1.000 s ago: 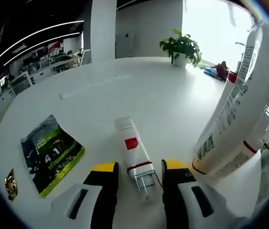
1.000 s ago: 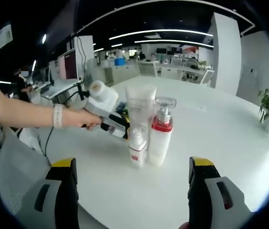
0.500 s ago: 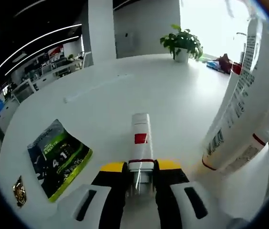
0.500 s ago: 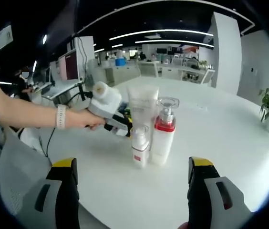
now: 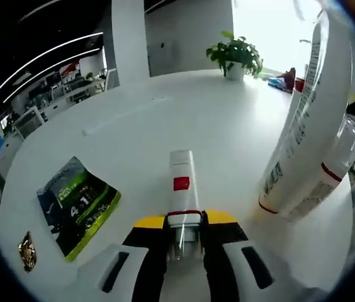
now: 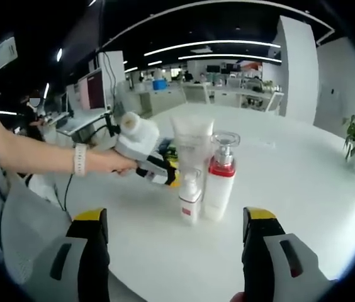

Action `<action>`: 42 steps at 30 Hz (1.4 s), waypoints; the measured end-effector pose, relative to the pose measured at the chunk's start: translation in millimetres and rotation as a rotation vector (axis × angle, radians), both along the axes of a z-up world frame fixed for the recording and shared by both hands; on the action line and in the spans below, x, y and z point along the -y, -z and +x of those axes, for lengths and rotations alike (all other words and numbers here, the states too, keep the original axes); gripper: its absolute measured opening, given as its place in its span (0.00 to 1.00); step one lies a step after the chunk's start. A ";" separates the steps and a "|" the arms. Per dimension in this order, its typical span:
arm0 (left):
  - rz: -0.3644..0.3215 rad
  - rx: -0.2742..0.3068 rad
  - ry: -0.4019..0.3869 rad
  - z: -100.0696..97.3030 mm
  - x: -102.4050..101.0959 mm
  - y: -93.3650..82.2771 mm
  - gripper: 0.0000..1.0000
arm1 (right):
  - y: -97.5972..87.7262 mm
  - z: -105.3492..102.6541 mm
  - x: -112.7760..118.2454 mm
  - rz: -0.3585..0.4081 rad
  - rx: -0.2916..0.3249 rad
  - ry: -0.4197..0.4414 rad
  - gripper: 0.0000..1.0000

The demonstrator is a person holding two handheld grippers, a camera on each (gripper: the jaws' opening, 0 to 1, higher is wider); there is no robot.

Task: Arrange the skincare products in the storage area until every visible bottle or jar stands upright without overlapping.

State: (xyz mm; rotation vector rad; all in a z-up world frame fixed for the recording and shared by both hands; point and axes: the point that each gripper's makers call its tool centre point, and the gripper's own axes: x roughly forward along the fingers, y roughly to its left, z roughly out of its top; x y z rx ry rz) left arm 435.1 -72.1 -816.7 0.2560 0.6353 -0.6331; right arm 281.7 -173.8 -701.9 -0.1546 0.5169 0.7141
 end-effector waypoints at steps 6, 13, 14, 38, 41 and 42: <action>-0.057 -0.016 -0.033 -5.8 -10.6 -4.2 0.20 | -3.5 -3.6 -13.6 0.008 0.007 -0.033 0.86; -0.063 -0.009 -0.030 -23.7 -21.9 -12.6 0.20 | -4.6 -13.0 -34.5 0.022 0.008 -0.096 0.83; -0.062 -0.003 -0.028 -24.8 -26.7 -14.1 0.20 | -4.2 -14.4 -36.8 0.025 0.007 -0.103 0.83; -0.195 0.144 0.016 -92.8 -50.5 -87.4 0.20 | -36.4 -16.8 -89.0 0.394 -0.054 -0.107 0.67; -0.182 0.164 0.034 -102.1 -48.5 -95.5 0.20 | -36.3 -13.1 -87.2 0.385 -0.045 -0.081 0.60; -0.183 0.163 0.038 -104.5 -48.3 -97.0 0.20 | -35.7 -12.4 -87.4 0.383 -0.048 -0.078 0.60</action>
